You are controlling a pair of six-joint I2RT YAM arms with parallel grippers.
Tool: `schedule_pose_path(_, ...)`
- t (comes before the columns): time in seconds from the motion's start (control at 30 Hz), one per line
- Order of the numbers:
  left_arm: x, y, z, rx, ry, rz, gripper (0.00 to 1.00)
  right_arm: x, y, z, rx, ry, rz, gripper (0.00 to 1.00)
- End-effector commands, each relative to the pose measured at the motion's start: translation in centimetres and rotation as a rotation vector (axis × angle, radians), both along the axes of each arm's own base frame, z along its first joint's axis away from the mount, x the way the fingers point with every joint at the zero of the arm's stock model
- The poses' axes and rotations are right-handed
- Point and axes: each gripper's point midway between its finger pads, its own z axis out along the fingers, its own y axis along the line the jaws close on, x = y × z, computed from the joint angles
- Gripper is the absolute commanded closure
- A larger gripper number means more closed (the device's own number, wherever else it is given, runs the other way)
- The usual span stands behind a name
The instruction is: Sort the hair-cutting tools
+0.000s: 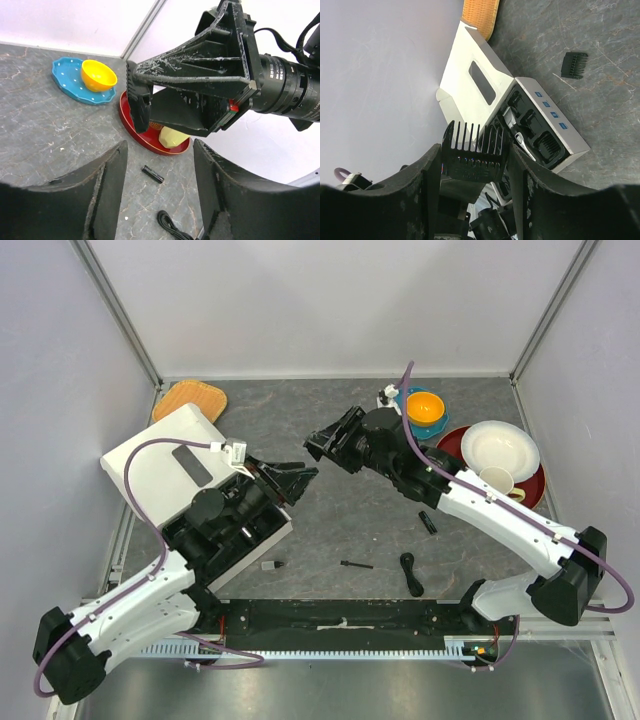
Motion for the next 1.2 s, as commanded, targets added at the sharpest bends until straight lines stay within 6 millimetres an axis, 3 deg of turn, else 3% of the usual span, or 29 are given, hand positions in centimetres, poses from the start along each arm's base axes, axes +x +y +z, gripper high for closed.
schedule_pose_path(0.0,0.9,0.6,3.6,-0.016,-0.132,0.080,0.41,-0.1,-0.1,1.2,0.067,-0.012,0.003,0.76)
schedule_pose_path(0.2,2.0,-0.7,2.7,0.028,-0.100,0.084,0.48,0.2,0.1,0.8,0.093,0.004,0.006,0.77)
schedule_pose_path(0.37,2.8,-0.6,2.0,0.040,-0.071,0.134,0.62,0.3,0.0,0.4,0.099,0.015,0.010,0.77)
schedule_pose_path(0.7,3.5,-0.1,1.7,0.032,-0.055,0.191,0.62,0.2,0.0,-0.6,0.107,0.042,0.019,0.77)
schedule_pose_path(0.9,4.1,-1.4,1.4,0.077,-0.059,0.182,0.68,0.1,0.1,-0.8,0.119,0.055,0.022,0.77)
schedule_pose_path(1.0,4.5,-1.3,0.7,0.096,-0.030,0.214,0.77,0.2,0.0,-0.8,0.123,0.056,0.018,0.77)
schedule_pose_path(1.1,4.6,-0.8,0.4,0.089,-0.020,0.237,0.94,0.3,-0.2,-1.2,0.118,0.061,0.013,0.76)
schedule_pose_path(1.17,4.5,-0.7,0.3,0.093,-0.017,0.238,0.98,0.3,-0.3,-1.3,0.117,0.062,0.009,0.68)
